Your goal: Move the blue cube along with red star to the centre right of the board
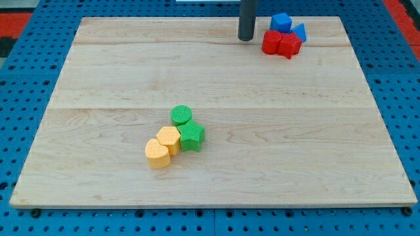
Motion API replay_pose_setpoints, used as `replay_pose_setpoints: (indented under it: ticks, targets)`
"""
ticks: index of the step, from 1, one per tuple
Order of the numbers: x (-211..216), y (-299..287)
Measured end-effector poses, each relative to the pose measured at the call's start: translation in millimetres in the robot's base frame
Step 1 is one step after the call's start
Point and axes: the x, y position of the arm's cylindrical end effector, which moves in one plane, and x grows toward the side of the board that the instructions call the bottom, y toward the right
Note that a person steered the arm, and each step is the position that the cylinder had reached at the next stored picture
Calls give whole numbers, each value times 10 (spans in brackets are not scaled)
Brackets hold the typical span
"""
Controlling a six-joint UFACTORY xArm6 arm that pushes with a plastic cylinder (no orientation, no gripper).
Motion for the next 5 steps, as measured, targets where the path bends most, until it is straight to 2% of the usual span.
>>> replay_pose_setpoints:
  ticks: [2, 3, 4, 5]
  targets:
    - [640, -131]
    - [787, -186]
    - [487, -273]
    - [436, -508]
